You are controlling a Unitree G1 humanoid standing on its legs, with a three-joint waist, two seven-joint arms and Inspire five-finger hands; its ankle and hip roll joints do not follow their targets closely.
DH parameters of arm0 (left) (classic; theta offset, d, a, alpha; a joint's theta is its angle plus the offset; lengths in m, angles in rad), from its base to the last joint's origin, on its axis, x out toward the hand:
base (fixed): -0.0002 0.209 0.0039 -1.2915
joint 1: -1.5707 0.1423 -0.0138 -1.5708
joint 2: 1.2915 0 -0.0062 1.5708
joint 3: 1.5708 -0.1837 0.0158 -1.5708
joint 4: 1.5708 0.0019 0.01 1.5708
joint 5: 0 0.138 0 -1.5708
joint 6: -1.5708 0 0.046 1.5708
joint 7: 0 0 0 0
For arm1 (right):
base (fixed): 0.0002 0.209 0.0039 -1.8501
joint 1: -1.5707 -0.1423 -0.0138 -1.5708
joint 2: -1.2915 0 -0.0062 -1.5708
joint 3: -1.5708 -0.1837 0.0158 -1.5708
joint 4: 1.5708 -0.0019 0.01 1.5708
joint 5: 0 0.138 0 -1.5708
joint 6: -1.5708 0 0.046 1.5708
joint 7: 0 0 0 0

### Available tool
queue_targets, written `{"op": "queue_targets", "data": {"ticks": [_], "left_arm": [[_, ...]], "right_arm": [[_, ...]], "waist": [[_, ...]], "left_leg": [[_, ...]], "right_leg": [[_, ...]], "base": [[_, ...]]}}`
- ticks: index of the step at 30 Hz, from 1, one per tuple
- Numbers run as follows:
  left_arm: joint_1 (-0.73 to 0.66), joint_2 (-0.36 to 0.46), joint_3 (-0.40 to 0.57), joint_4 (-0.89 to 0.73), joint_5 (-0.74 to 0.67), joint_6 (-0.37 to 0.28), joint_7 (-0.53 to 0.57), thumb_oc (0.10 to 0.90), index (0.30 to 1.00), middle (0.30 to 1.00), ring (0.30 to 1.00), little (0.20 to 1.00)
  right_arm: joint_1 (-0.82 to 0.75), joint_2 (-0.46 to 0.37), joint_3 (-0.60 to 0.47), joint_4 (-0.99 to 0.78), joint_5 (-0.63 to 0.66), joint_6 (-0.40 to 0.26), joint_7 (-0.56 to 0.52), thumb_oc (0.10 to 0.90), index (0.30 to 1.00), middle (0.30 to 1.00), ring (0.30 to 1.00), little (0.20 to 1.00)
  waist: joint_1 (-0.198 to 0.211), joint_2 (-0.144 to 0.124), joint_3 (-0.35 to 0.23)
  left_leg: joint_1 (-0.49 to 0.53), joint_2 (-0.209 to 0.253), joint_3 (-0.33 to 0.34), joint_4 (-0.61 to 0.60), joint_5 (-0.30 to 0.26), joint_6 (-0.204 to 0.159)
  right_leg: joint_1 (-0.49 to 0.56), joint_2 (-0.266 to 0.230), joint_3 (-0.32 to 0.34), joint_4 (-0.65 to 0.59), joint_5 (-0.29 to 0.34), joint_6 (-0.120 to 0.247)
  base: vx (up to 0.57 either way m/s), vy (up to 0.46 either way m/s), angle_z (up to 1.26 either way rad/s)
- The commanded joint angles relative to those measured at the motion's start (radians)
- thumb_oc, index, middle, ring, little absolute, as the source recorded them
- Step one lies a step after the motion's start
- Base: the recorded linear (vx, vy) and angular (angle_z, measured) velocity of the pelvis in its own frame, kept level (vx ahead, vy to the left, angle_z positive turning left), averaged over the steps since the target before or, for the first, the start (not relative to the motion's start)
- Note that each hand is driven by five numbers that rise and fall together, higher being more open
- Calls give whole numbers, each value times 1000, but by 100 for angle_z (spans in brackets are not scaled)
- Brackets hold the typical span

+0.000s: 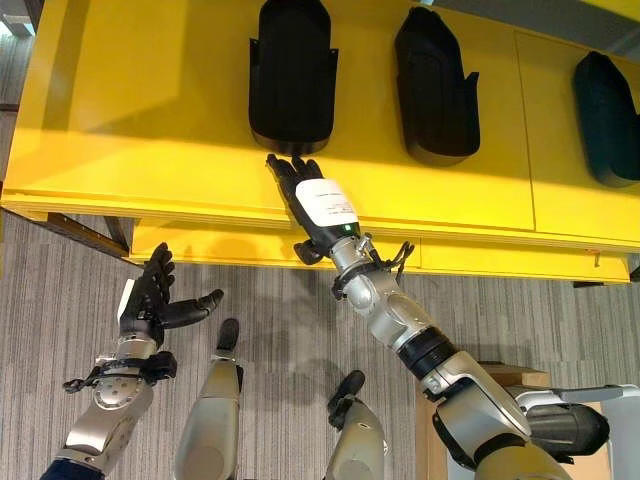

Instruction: Move parts from the plastic box to the shelf.

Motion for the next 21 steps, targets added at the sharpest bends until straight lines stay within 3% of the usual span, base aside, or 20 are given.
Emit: {"op": "queue_targets", "data": {"ticks": [1, 21], "left_arm": [[-5, 18, 2, -70, 13, -100, -1, 900, 1000, 1000, 1000, 1000], [-6, 16, 8, -67, 6, -103, 1, 900, 1000, 1000, 1000, 1000]], "right_arm": [[-54, -15, -56, 96, 16, 46, -23, 900, 1000, 1000, 1000, 1000], [-62, -21, -58, 108, 20, 48, -21, 900, 1000, 1000, 1000, 1000]], "waist": [[7, 19, -52], [7, 24, -47]], "left_leg": [[46, -4, 78, -39, -26, 71], [35, -10, 81, -26, -32, 76]], "right_leg": [[-24, 10, 34, 98, 46, -8], [-34, 5, 41, 103, 56, -7]], "base": [[0, 0, 0], [0, 0, 0]]}}
